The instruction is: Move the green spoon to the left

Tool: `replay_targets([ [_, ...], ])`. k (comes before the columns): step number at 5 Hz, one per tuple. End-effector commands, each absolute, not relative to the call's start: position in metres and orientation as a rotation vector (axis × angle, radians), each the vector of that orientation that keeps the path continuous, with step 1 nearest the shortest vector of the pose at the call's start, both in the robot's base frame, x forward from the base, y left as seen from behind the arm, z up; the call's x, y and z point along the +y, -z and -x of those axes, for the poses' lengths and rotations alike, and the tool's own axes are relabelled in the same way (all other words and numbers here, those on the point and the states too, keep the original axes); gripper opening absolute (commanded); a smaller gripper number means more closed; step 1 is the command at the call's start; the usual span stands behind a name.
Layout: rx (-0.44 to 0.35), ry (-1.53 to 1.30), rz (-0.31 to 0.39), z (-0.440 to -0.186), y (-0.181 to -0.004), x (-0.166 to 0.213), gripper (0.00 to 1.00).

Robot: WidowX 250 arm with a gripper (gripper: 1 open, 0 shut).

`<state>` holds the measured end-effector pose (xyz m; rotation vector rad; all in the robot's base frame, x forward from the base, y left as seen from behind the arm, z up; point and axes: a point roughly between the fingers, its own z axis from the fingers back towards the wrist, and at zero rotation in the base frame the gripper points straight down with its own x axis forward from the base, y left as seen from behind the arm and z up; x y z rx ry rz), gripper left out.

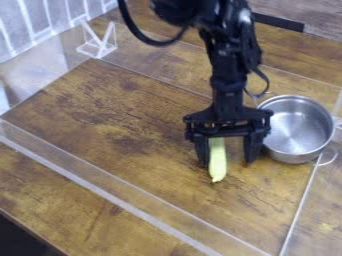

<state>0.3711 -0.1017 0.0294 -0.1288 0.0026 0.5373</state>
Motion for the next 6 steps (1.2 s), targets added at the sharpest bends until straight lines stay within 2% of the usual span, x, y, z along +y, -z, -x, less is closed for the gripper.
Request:
replay_targets([
  [1, -0.036, -0.533, 0.166, -0.389, -0.043, -0.118, 0.0],
  [3, -0.032, -0.657, 0.173, -0.375, -0.059, -0.127, 0.0],
  [6, 0.0, -0.486, 0.177, -0.366, -0.072, -0.132, 0.0],
])
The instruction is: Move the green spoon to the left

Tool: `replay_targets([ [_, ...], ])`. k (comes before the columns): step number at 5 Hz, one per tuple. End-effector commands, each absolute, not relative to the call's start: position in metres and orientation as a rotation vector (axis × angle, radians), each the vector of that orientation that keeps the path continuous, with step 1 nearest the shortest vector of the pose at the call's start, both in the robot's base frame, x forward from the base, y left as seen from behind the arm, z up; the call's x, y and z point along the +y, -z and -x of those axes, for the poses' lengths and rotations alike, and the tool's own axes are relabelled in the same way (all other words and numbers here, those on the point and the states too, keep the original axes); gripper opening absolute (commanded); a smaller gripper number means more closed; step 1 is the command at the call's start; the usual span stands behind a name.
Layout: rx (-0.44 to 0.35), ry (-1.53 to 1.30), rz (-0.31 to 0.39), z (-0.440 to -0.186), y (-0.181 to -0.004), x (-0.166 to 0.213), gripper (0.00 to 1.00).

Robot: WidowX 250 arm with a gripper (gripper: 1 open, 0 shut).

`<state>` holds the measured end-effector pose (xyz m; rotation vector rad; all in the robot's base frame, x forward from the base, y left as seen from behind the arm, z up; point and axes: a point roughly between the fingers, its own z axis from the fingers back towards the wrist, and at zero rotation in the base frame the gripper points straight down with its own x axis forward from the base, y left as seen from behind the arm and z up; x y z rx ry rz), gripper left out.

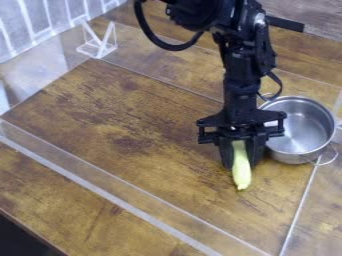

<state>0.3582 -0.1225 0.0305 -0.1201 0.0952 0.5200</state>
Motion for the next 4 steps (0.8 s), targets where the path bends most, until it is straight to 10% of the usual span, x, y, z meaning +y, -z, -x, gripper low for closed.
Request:
replay_targets([
  [1, 0.008, -0.456, 0.184, -0.368, -0.079, -0.126, 0.0],
  [4, 0.002, -0.47, 0.217, -0.374, -0.098, -0.112, 0.0],
])
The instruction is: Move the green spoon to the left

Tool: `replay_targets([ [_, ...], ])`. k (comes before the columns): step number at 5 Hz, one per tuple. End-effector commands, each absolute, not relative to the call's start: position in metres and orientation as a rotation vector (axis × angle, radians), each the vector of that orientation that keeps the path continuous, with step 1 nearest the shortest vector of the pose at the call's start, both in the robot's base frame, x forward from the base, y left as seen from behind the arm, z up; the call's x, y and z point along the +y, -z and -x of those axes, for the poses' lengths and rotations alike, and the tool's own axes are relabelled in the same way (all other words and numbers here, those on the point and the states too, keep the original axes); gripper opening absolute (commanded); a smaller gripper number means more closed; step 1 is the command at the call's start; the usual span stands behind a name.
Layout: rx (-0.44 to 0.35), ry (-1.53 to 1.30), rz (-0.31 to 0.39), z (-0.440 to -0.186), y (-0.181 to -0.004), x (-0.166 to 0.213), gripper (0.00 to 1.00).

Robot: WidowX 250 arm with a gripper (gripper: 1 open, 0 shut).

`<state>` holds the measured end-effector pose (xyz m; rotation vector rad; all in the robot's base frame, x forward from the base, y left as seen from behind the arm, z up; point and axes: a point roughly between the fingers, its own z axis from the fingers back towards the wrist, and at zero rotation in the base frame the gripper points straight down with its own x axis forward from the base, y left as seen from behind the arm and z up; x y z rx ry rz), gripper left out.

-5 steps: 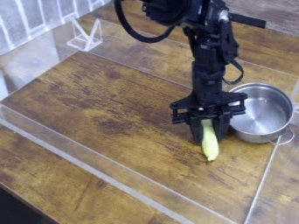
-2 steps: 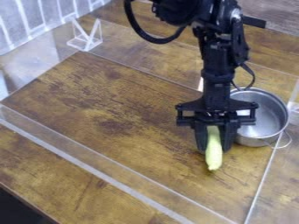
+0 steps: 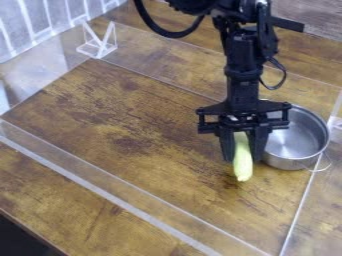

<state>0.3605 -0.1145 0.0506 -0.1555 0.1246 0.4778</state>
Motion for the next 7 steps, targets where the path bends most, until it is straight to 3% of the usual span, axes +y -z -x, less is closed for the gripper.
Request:
replay_targets([
  [1, -0.012, -0.439, 0.233, -0.378, -0.106, -0.107, 0.0],
  [3, -0.091, -0.572, 0.254, -0.369, -0.162, -0.07, 0.0],
  [4, -0.134, -0.557, 0.241, -0.357, -0.174, -0.03, 0.0],
  [6, -0.186, -0.576, 0.209, -0.325, -0.161, 0.052, 0.0],
  [7, -0.195, -0.547, 0.201, -0.323, -0.162, 0.079, 0.0],
])
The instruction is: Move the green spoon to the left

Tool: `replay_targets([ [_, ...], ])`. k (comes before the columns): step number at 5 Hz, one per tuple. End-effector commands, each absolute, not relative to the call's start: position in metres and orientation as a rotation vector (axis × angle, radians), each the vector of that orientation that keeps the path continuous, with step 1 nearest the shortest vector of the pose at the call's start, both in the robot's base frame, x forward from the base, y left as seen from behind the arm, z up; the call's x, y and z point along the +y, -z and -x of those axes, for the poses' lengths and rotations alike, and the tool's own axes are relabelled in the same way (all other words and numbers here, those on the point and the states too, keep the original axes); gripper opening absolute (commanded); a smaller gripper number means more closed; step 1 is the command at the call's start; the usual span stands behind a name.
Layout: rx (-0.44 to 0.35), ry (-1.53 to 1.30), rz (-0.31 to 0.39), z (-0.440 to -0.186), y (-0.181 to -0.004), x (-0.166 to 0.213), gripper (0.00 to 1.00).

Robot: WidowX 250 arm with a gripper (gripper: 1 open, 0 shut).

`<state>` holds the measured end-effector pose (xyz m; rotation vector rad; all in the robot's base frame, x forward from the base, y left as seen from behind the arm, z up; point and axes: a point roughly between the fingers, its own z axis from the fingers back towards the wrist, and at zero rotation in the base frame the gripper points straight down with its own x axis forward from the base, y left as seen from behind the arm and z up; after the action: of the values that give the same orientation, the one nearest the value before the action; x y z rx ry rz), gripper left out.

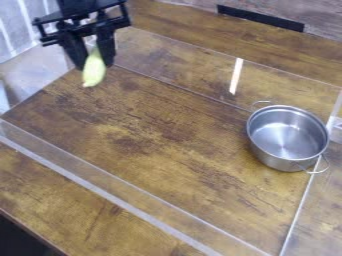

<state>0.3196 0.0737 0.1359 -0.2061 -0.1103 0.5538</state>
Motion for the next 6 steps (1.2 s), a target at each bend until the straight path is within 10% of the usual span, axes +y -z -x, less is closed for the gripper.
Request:
replay_targets([
  [1, -0.19, -0.57, 0.203, -0.33, -0.162, 0.083, 0.0],
  [6, -0.166, -0.512, 0.195, -0.347, -0.136, 0.052, 0.0],
])
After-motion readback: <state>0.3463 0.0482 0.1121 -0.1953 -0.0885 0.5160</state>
